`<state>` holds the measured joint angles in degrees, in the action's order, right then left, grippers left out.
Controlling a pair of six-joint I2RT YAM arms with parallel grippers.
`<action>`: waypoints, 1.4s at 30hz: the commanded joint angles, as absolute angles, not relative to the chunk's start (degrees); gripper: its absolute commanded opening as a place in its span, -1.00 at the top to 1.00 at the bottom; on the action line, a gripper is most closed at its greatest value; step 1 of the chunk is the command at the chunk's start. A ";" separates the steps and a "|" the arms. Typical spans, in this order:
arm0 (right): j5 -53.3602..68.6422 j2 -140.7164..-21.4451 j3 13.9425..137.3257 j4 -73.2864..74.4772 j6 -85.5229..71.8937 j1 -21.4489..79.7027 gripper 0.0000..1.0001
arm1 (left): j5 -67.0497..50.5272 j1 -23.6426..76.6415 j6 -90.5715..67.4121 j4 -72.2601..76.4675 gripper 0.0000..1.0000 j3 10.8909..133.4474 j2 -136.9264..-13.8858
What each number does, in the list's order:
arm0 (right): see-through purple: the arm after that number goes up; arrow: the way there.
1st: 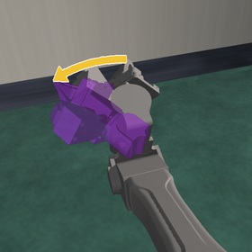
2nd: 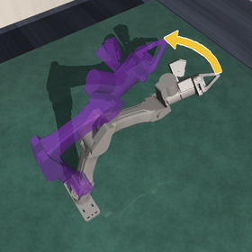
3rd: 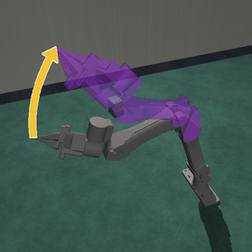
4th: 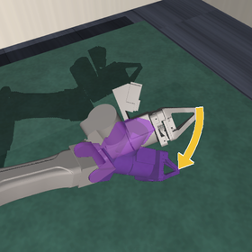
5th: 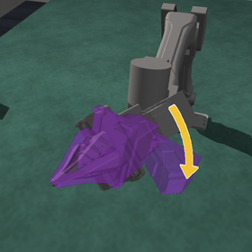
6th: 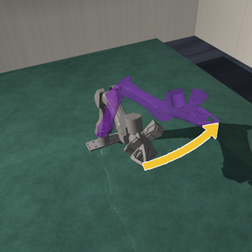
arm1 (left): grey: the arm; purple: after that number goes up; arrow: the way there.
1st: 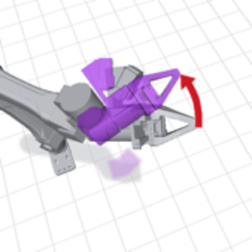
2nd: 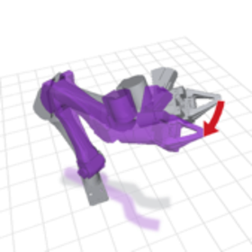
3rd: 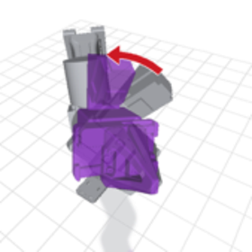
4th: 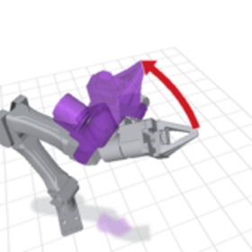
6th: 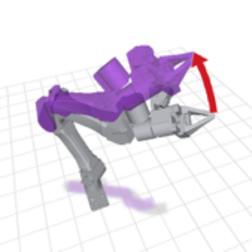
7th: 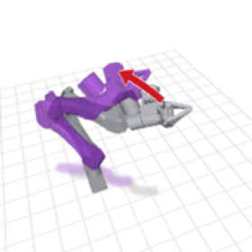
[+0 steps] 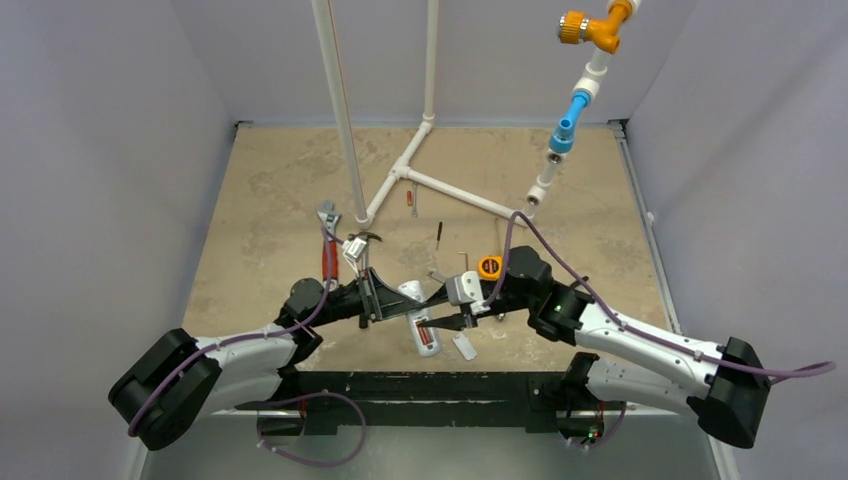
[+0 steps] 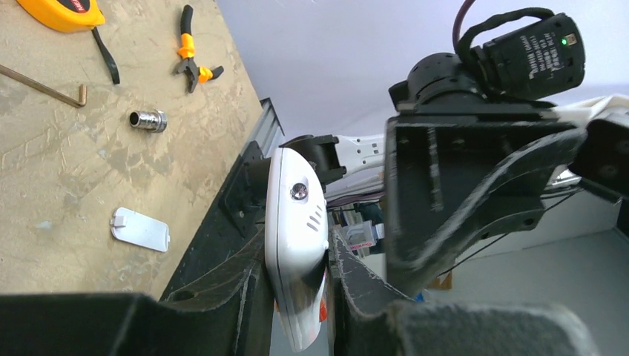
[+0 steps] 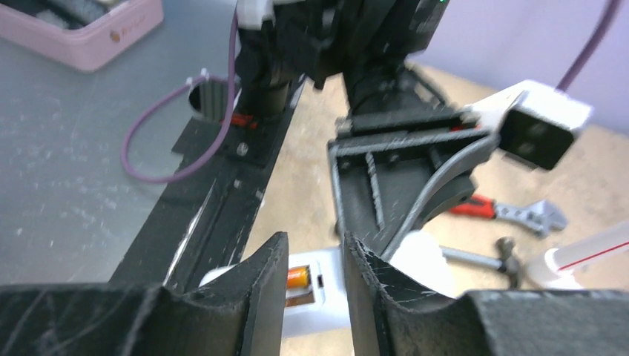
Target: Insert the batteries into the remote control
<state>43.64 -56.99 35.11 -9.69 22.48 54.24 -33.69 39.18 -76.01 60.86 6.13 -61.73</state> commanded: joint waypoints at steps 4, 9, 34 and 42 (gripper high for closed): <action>34.33 -48.13 29.21 -27.66 1.99 53.88 0.27 | -35.08 39.55 -76.48 65.30 1.00 8.07 -61.36; 26.91 -44.01 24.91 -27.90 -14.56 53.88 -0.28 | -35.07 39.55 -76.36 65.22 1.00 8.31 -61.36; 16.89 -42.25 13.86 -23.21 -64.07 53.88 -0.71 | -34.80 39.60 -75.56 64.83 1.00 9.66 -61.35; 16.10 -41.05 13.33 -23.80 -62.94 53.88 -0.65 | -34.70 39.56 -75.47 64.86 1.00 9.67 -61.40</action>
<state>16.21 -43.03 12.62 -20.69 -62.89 53.98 -34.30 39.40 -75.83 61.01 7.40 -61.80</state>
